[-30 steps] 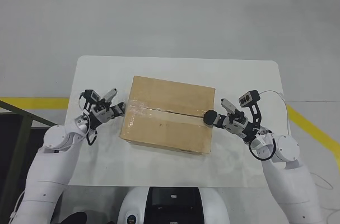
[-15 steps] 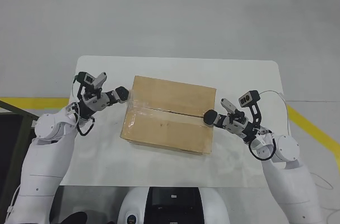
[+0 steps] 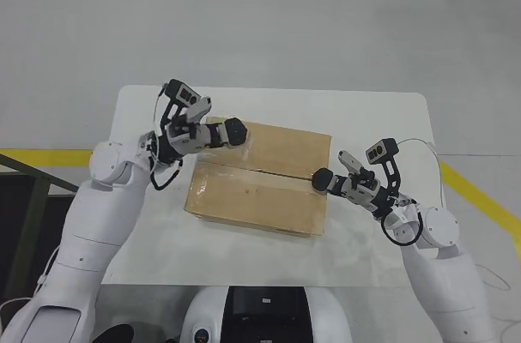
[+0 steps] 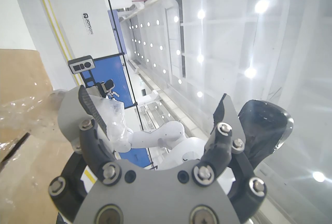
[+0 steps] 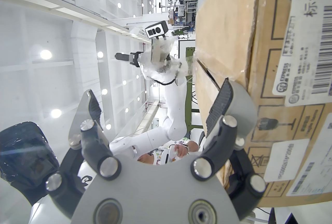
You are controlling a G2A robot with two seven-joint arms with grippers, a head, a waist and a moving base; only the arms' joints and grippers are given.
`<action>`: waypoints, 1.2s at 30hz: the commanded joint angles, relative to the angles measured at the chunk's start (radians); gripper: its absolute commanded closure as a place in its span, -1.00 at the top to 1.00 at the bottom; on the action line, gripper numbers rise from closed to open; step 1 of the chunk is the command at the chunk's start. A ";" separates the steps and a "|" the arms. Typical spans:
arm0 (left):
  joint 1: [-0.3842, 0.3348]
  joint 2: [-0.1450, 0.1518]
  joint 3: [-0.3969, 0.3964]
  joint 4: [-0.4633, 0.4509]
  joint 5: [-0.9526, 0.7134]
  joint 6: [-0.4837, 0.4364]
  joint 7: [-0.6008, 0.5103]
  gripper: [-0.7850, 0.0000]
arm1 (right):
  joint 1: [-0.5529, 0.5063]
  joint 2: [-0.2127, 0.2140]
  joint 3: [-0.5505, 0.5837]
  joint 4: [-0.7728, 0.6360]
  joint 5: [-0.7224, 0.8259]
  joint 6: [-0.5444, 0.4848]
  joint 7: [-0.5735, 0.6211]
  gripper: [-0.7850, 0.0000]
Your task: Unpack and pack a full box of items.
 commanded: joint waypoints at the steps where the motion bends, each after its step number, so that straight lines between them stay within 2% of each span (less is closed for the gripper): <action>1: -0.015 -0.013 0.046 -0.009 -0.034 -0.007 -0.011 1.00 | 0.000 0.000 0.000 0.000 0.000 0.000 0.000 1.00; 6: -0.024 -0.028 0.068 -0.025 -0.079 -0.070 -0.042 1.00 | 0.000 0.000 0.000 0.000 0.000 0.000 0.000 1.00; 11: -0.024 -0.023 0.007 0.001 -0.076 -0.097 -0.050 1.00 | 0.000 0.000 0.000 0.000 0.000 0.000 0.000 1.00; 18: 0.003 -0.016 -0.053 -0.006 -0.105 -0.075 -0.064 1.00 | 0.000 0.000 0.000 0.000 0.000 0.000 0.000 1.00; 23: -0.028 -0.030 -0.013 -0.011 -0.112 -0.070 -0.068 1.00 | 0.000 0.000 0.000 0.000 0.000 0.000 0.000 1.00; 31: -0.112 -0.068 0.077 -0.004 -0.158 -0.125 -0.060 1.00 | 0.000 0.000 0.000 0.000 0.000 0.000 0.000 1.00; 36: -0.149 -0.084 0.098 0.004 -0.175 -0.146 -0.065 1.00 | 0.000 0.000 0.000 0.000 0.000 0.000 0.000 1.00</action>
